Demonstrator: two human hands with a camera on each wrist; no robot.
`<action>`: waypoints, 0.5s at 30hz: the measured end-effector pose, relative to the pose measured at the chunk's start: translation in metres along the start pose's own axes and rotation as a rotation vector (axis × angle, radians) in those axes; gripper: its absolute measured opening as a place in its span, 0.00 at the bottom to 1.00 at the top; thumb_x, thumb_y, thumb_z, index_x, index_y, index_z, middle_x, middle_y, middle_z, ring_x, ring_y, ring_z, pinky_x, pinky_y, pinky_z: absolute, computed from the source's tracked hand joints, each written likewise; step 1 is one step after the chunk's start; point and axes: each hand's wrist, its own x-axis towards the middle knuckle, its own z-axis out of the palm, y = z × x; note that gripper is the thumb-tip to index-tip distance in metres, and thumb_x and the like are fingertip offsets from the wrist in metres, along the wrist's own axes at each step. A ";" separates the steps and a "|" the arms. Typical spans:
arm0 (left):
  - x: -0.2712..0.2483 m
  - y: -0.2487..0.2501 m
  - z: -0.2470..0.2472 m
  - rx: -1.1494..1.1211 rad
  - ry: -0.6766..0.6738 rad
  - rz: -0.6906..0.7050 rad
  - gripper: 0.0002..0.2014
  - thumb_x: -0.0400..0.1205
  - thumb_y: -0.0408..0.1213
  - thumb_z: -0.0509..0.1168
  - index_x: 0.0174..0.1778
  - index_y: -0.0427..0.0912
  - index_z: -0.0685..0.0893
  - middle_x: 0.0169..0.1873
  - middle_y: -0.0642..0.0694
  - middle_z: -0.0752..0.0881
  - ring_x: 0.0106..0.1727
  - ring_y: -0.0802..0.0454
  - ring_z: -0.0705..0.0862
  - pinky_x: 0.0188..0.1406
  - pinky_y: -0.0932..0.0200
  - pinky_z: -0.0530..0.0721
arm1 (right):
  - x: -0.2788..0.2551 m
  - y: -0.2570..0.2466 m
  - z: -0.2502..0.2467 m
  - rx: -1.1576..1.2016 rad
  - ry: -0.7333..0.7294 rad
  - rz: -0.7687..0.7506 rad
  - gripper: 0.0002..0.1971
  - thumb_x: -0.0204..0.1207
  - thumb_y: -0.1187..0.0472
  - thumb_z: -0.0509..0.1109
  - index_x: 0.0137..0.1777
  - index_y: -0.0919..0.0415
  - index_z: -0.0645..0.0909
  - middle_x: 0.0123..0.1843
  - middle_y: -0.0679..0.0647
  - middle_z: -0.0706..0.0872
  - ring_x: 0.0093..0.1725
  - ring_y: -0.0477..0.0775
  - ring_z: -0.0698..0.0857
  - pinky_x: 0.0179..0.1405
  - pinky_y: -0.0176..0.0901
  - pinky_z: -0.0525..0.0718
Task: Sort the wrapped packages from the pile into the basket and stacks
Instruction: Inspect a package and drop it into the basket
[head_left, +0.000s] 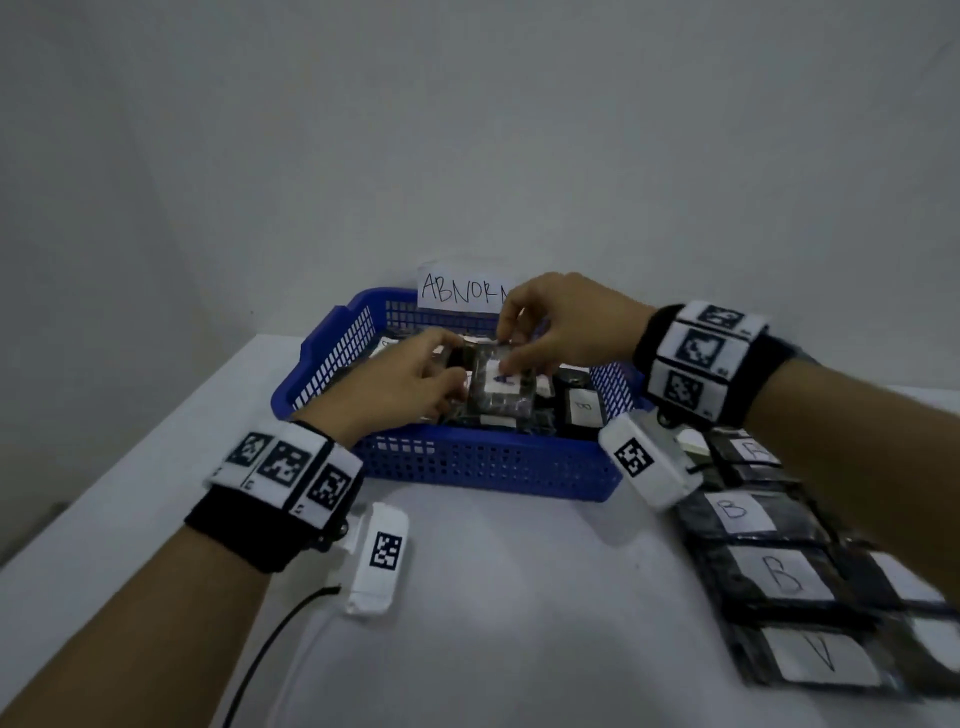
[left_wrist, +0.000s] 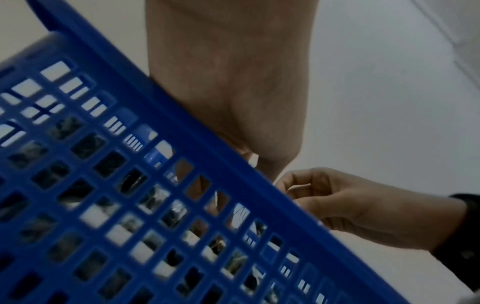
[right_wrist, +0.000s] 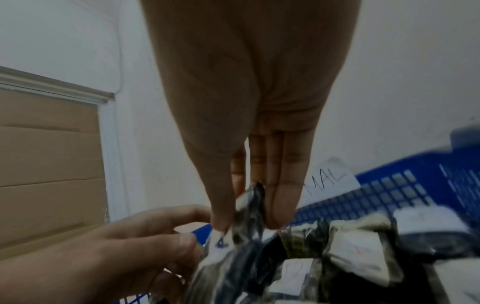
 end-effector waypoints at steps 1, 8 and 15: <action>0.001 -0.001 0.000 0.041 -0.041 -0.022 0.19 0.89 0.44 0.59 0.77 0.51 0.72 0.51 0.49 0.91 0.48 0.54 0.91 0.57 0.47 0.89 | 0.008 0.000 0.003 -0.008 -0.085 0.013 0.15 0.70 0.55 0.85 0.52 0.57 0.85 0.44 0.52 0.92 0.33 0.49 0.92 0.34 0.38 0.88; 0.011 0.005 0.002 0.115 -0.243 -0.215 0.22 0.89 0.60 0.46 0.73 0.56 0.73 0.69 0.47 0.81 0.69 0.48 0.79 0.74 0.40 0.73 | 0.034 -0.001 0.022 -0.064 -0.406 0.048 0.13 0.71 0.58 0.84 0.47 0.57 0.82 0.42 0.52 0.92 0.39 0.55 0.94 0.39 0.41 0.91; 0.013 0.002 0.001 0.095 -0.247 -0.294 0.31 0.88 0.63 0.43 0.85 0.53 0.62 0.82 0.48 0.69 0.82 0.45 0.68 0.82 0.40 0.63 | 0.041 -0.001 0.024 -0.266 -0.515 0.024 0.05 0.76 0.54 0.80 0.49 0.50 0.88 0.37 0.44 0.89 0.35 0.43 0.87 0.39 0.36 0.81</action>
